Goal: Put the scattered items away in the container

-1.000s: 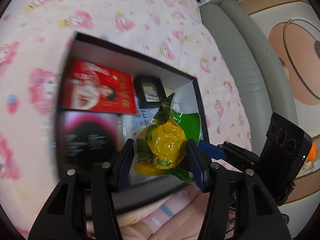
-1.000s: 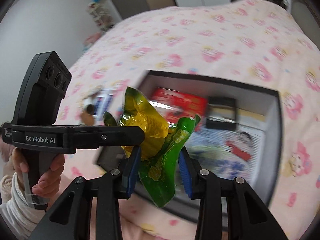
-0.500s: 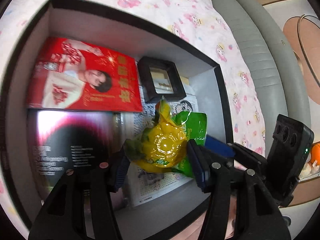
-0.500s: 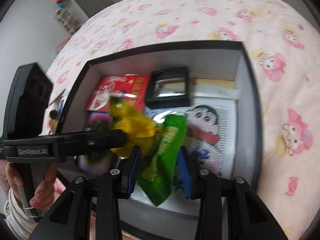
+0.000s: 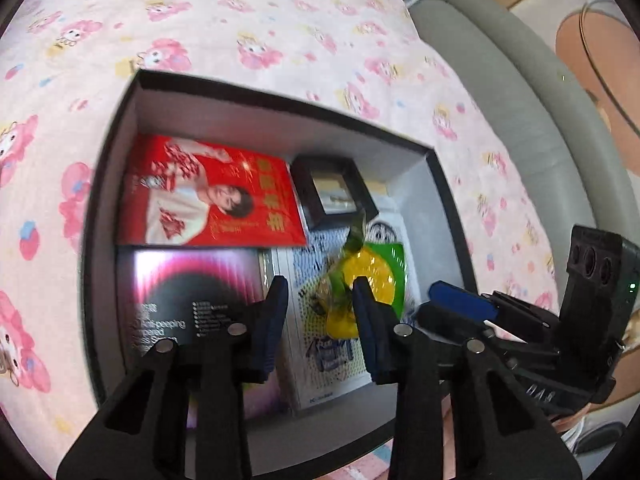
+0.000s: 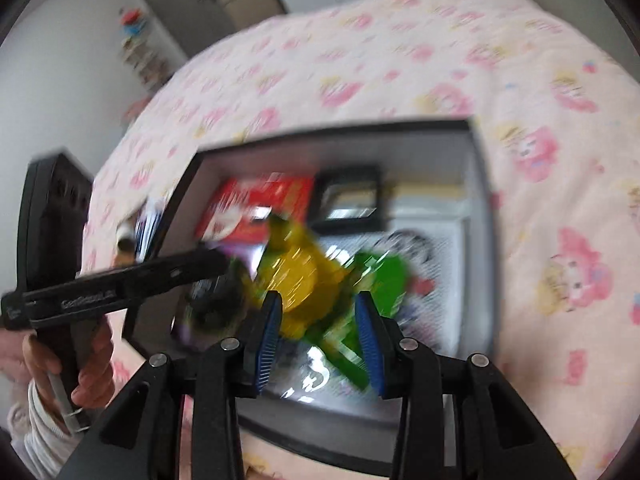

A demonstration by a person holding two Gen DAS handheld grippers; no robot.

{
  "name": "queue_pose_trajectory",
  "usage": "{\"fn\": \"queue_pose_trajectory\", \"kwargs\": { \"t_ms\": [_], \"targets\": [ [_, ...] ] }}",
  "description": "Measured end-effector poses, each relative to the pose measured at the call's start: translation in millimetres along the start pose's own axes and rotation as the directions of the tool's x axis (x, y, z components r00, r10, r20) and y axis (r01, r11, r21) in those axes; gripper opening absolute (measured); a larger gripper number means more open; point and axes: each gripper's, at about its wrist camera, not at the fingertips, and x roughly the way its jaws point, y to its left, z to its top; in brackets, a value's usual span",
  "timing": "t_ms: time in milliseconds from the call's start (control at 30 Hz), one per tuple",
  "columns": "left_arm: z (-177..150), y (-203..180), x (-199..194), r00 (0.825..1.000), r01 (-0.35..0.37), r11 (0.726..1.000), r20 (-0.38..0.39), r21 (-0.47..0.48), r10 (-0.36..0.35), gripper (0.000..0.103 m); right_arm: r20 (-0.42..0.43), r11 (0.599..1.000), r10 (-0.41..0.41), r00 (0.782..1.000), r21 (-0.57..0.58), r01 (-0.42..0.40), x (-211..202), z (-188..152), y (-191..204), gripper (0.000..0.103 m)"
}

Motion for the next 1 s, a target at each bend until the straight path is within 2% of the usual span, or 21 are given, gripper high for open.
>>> {"fn": "queue_pose_trajectory", "kwargs": {
  "t_ms": [67, 167, 233, 333, 500, 600, 700, 833, 900, 1000],
  "targets": [
    [-0.9, 0.1, 3.3, 1.0, -0.026, 1.0, -0.015, 0.005, 0.026, 0.032, -0.014, 0.999, -0.031, 0.999, -0.023, 0.031, 5.4, -2.2, 5.7, 0.035],
    [2.4, 0.8, 13.2, 0.993, -0.115, 0.993, -0.028, -0.004, 0.115, 0.032, -0.018, 0.998, -0.058, 0.998, -0.022, 0.058, 8.8, -2.1, 5.5, 0.035],
    [3.2, 7.5, 13.3, 0.991, -0.13, 0.991, -0.028, -0.026, 0.129, 0.032, -0.011, 0.998, -0.065, 0.998, -0.003, 0.065, 6.5, -1.3, 0.6, 0.035],
    [4.5, 12.4, 9.5, 0.997, -0.083, 0.995, -0.01, -0.05, 0.083, 0.031, 0.002, 0.997, -0.073, 0.997, 0.025, 0.073, 4.8, 0.5, -4.9, 0.035],
    [6.2, 1.2, -2.6, 0.998, 0.025, 0.999, 0.055, -0.026, -0.023, 0.031, 0.01, 0.997, -0.068, 0.998, 0.021, 0.068, 3.3, 0.6, -2.5, 0.035],
    [7.1, -5.1, -1.4, 0.996, 0.051, 0.999, 0.071, 0.004, -0.051, 0.031, -0.003, 0.997, -0.081, 0.997, 0.014, 0.081, 7.5, 0.1, -1.2, 0.035],
    [8.5, -10.9, 5.0, 0.997, 0.047, 0.999, 0.065, 0.024, -0.049, 0.031, -0.022, 0.997, -0.078, 0.997, 0.007, 0.078, 10.8, -1.7, 0.0, 0.035],
    [10.2, -10.9, 21.0, 0.999, -0.032, 0.999, 0.028, 0.024, 0.031, 0.032, -0.021, 0.998, -0.055, 0.998, -0.016, 0.055, 7.8, -2.9, 5.5, 0.035],
    [9.5, -5.8, 25.8, 0.998, -0.067, 0.998, 0.0, -0.002, 0.067, 0.032, -0.046, 0.998, -0.05, 0.998, -0.046, 0.048, 13.5, -5.3, 12.0, 0.036],
    [8.8, 2.4, 26.0, 0.994, -0.108, 0.994, -0.009, -0.035, 0.108, 0.032, -0.072, 0.993, -0.078, 0.994, -0.094, 0.072, 22.5, -9.6, 21.3, 0.036]
  ]
}}
